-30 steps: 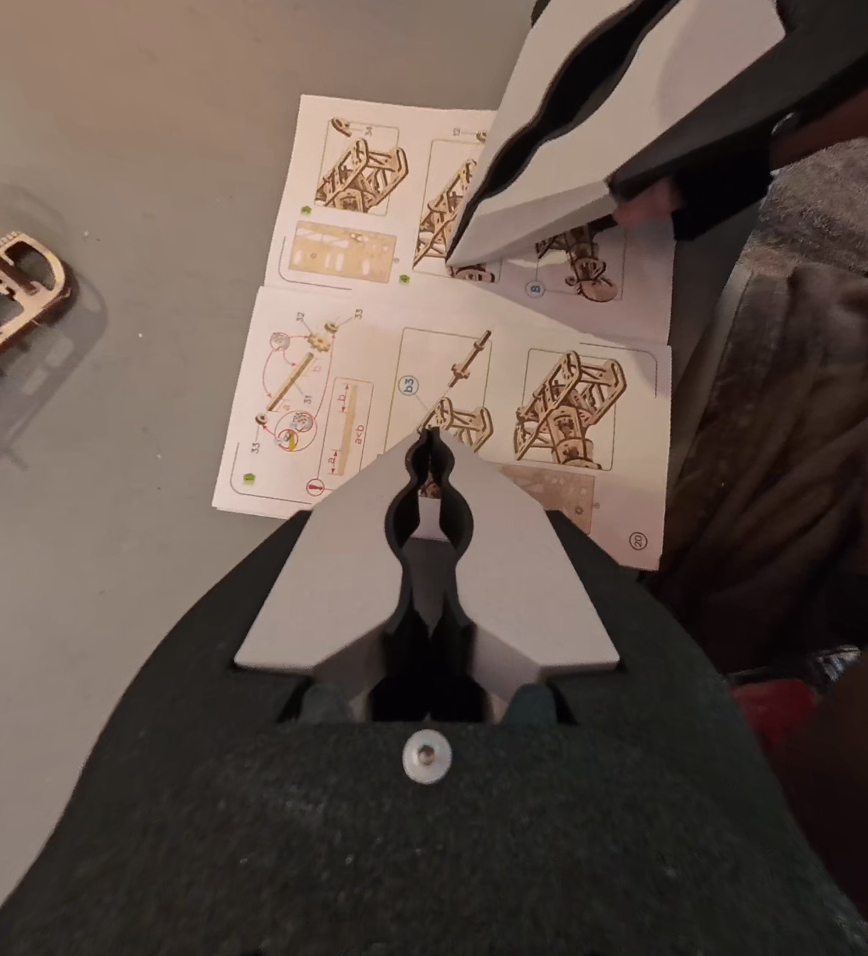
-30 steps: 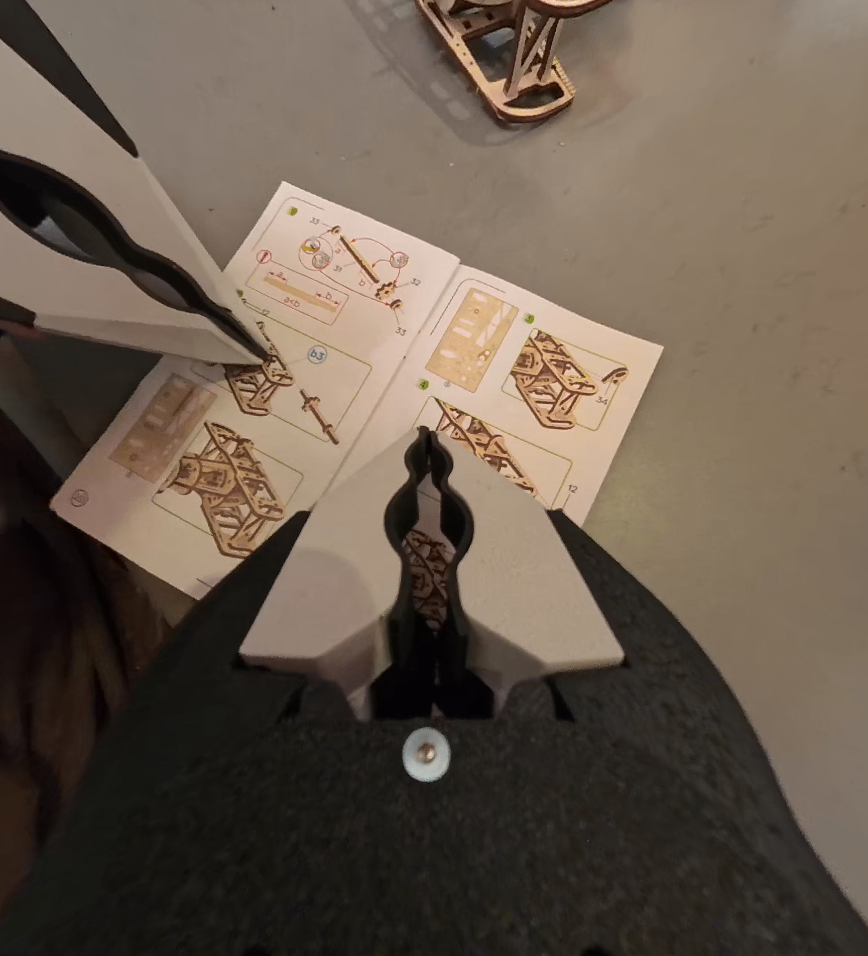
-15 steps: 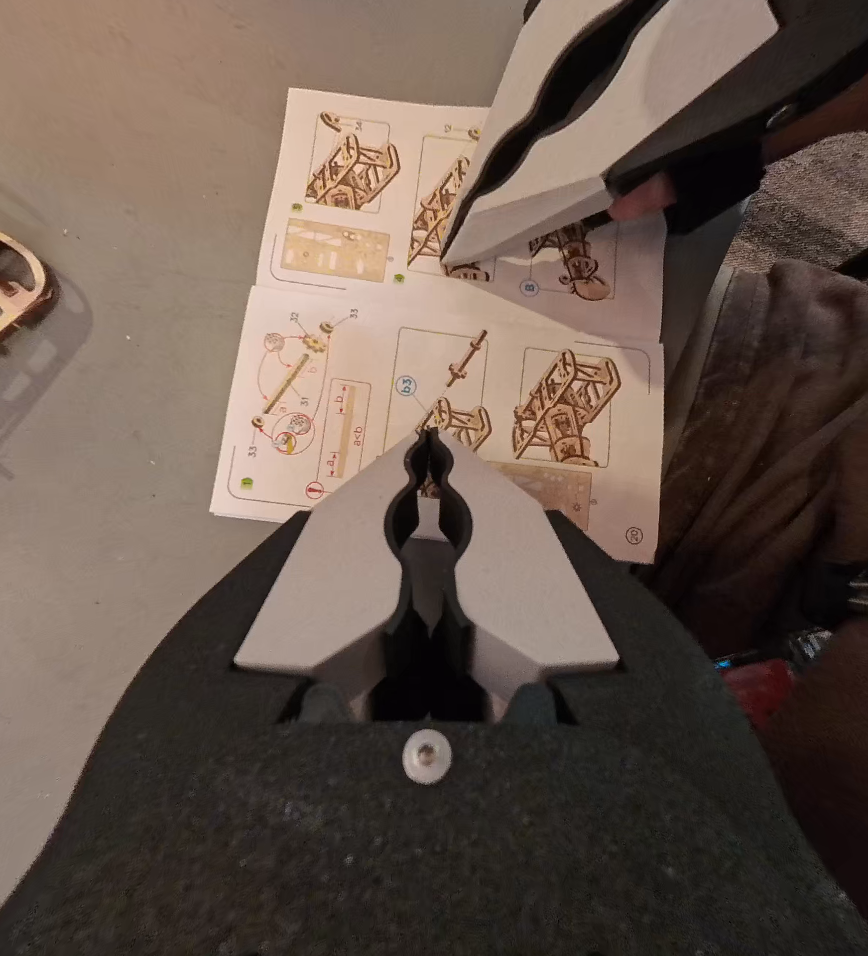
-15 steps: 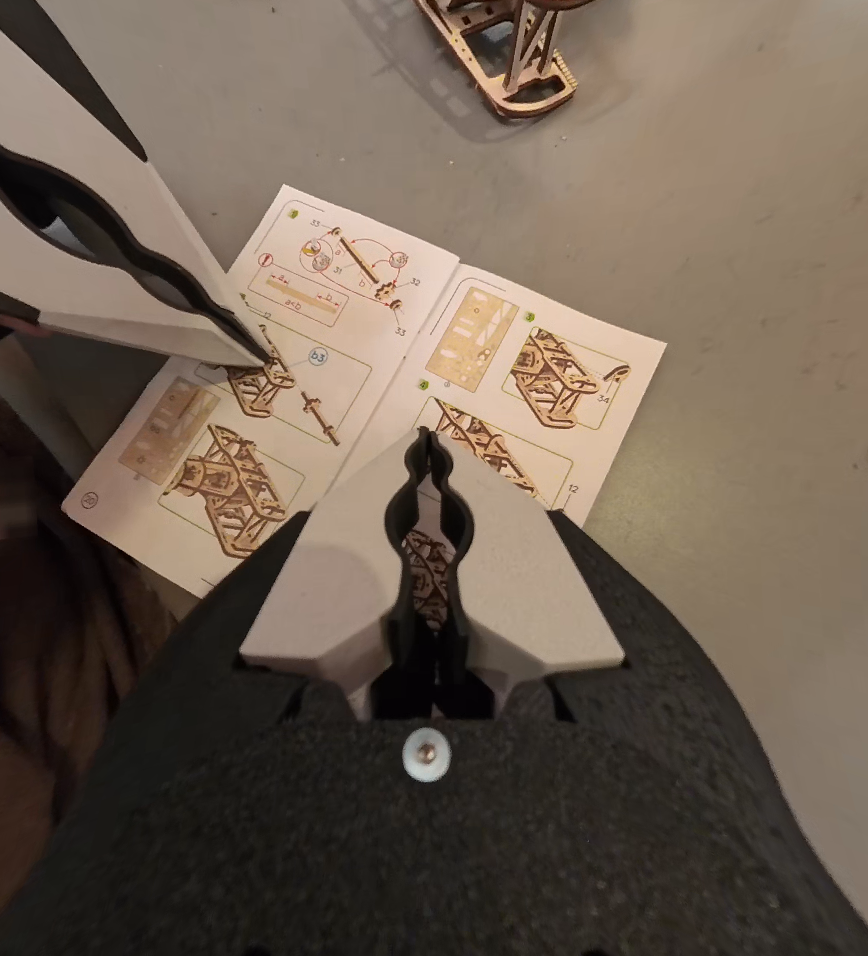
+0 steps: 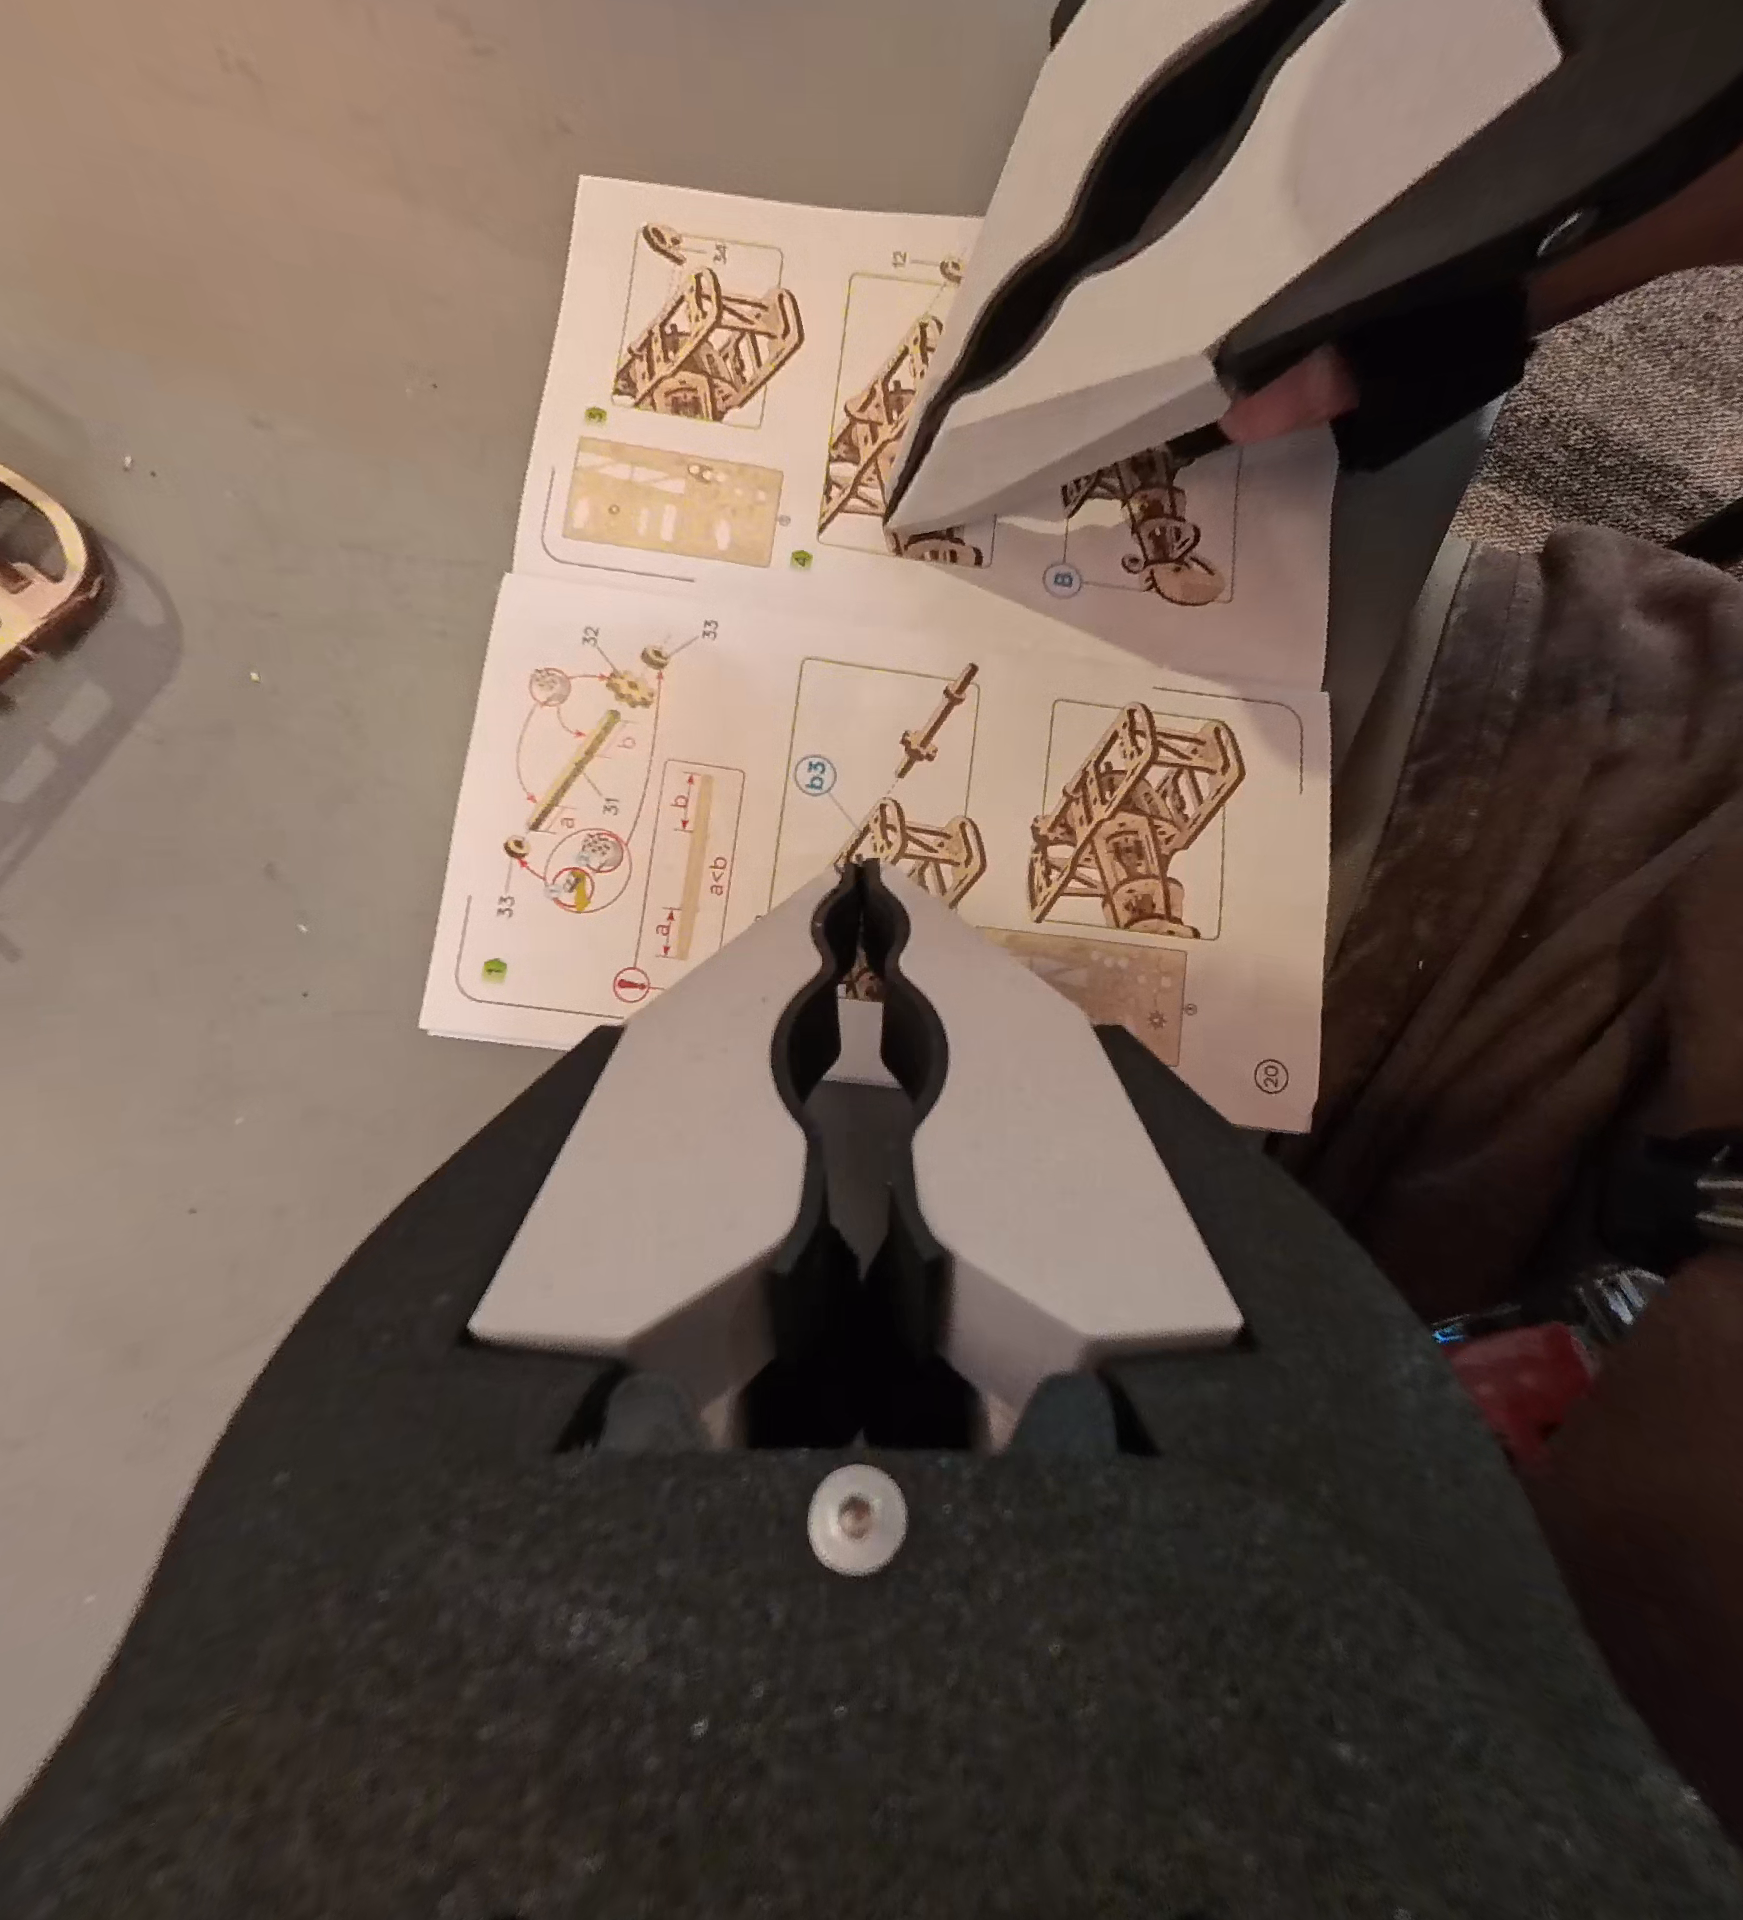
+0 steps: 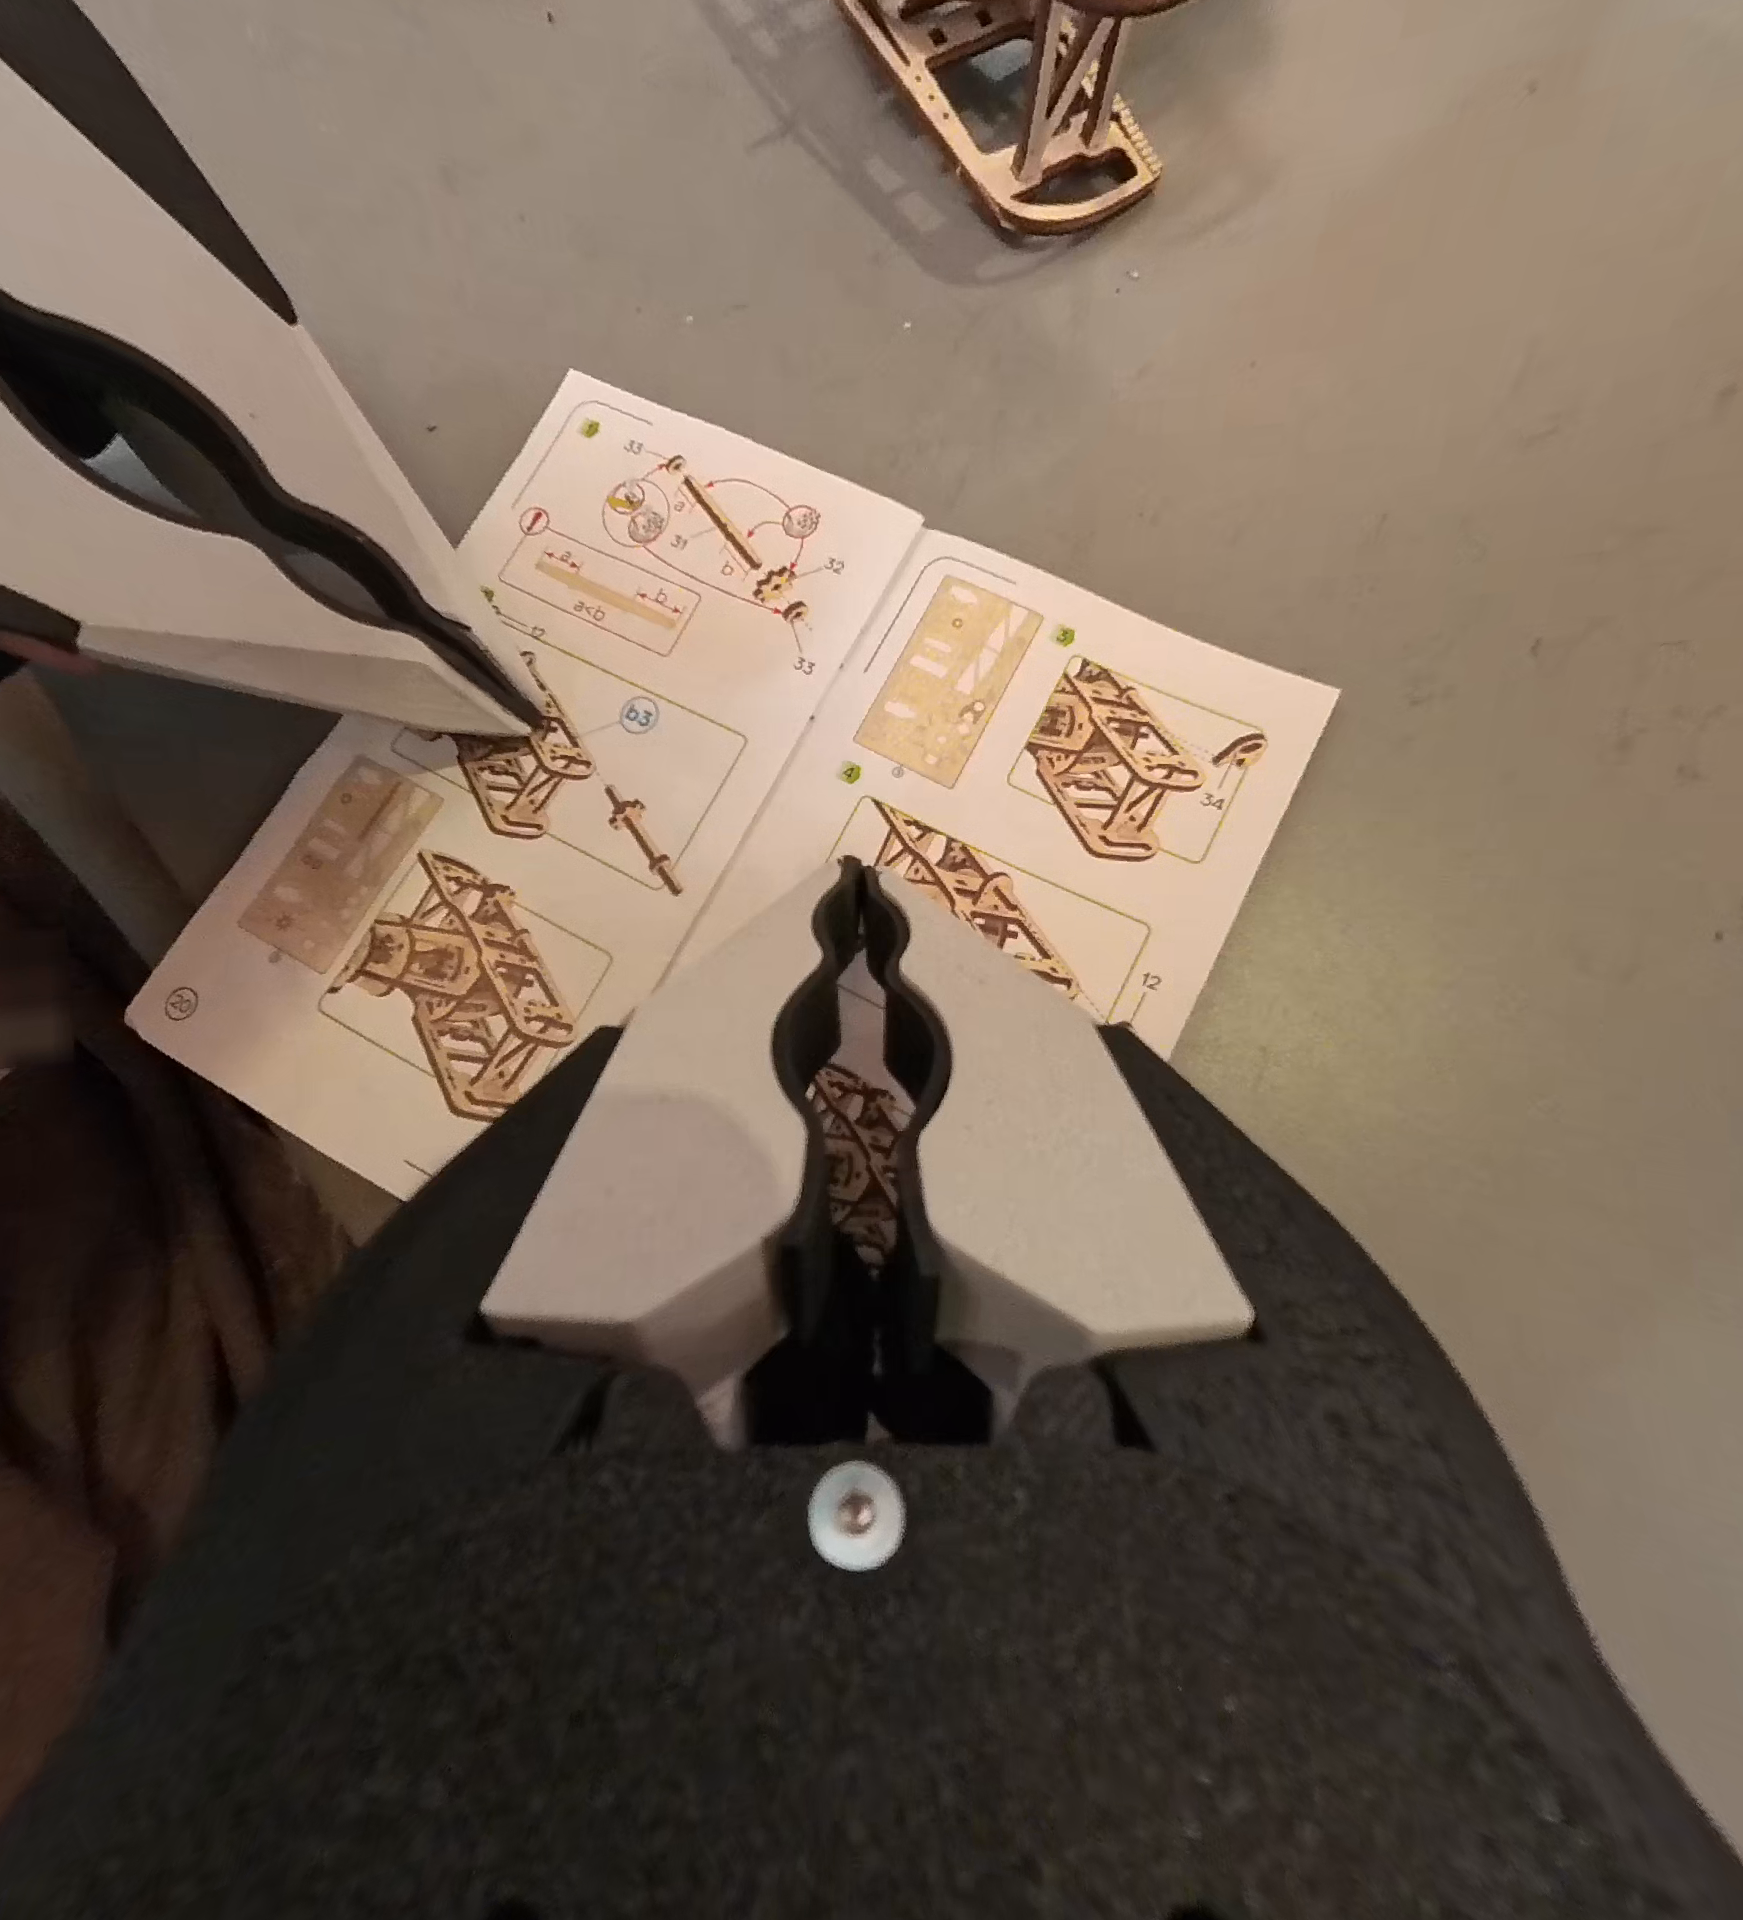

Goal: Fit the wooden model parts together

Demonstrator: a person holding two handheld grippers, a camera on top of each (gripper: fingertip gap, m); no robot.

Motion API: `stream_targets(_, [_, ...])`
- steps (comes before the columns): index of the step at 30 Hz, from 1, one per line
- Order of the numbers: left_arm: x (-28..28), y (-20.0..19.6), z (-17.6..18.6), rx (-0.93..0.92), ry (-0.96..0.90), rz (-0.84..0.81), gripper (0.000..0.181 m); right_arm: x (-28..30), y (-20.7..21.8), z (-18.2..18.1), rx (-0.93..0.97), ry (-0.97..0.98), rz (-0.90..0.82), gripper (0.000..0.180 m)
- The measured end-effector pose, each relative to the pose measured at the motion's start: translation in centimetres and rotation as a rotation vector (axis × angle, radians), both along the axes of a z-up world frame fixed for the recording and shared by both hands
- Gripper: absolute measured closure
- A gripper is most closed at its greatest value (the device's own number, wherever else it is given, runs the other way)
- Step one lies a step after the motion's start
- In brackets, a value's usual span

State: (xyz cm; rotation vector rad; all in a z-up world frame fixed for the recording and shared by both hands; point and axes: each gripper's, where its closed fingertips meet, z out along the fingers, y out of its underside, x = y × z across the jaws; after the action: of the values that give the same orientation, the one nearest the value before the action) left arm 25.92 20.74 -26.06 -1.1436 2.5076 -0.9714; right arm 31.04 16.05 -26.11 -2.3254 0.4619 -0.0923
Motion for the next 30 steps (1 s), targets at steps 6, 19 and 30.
stream_targets(6, [0.0,0.0,0.0,-0.009,0.007,0.001,0.181,0.0,0.0,0.0,0.001,0.000,0.001,0.180])
stream_targets(19, [0.0,0.0,0.0,-0.001,0.002,-0.004,0.181,-2.7,2.8,1.2,0.079,0.069,0.114,0.133])
stream_targets(30, [-0.2,0.4,0.0,0.029,-0.030,-0.053,0.181,-3.9,3.3,0.1,0.033,-0.069,0.260,0.124])
